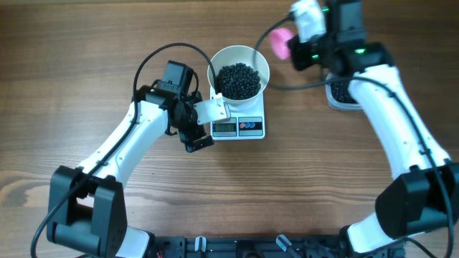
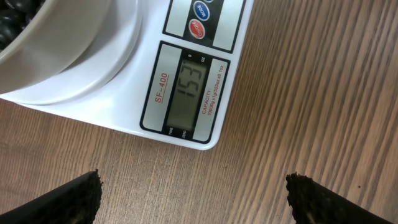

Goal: Scoop item into bowl and weigh 150g on scale
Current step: 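Return the empty scoop into the bean tub with the right gripper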

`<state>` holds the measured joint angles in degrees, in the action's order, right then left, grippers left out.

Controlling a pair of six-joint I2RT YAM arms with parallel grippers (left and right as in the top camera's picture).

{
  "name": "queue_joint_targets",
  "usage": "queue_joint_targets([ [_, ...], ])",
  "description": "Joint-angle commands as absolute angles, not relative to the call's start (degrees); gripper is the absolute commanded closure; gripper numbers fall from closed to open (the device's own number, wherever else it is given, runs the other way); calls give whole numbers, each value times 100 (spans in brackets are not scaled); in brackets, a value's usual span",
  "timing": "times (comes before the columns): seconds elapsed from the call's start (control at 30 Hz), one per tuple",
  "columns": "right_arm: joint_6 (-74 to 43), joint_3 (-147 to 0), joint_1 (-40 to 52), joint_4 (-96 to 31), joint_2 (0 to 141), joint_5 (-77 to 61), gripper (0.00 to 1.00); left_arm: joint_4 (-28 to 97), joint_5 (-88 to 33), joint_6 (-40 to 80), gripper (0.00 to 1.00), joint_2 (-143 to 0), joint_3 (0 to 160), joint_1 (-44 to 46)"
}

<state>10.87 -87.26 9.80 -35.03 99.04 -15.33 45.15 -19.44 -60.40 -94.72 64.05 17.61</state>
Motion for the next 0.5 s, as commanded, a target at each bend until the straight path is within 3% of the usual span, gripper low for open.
queue_joint_targets([
  [0.0, 589, -8831, 196, -3916, 9712, -2329, 96, 4521, -2053, -6130, 0, -9542, 6379, 1752],
  [0.3, 637, -8823, -1837, -5454, 9456, -2655, 96, 4521, -2053, -6130, 0, -9542, 6379, 1752],
  [0.47, 757, -8611, -2045, -5658, 9472, -1291, 96, 4519, -2053, -6130, 0, -9542, 6379, 1752],
])
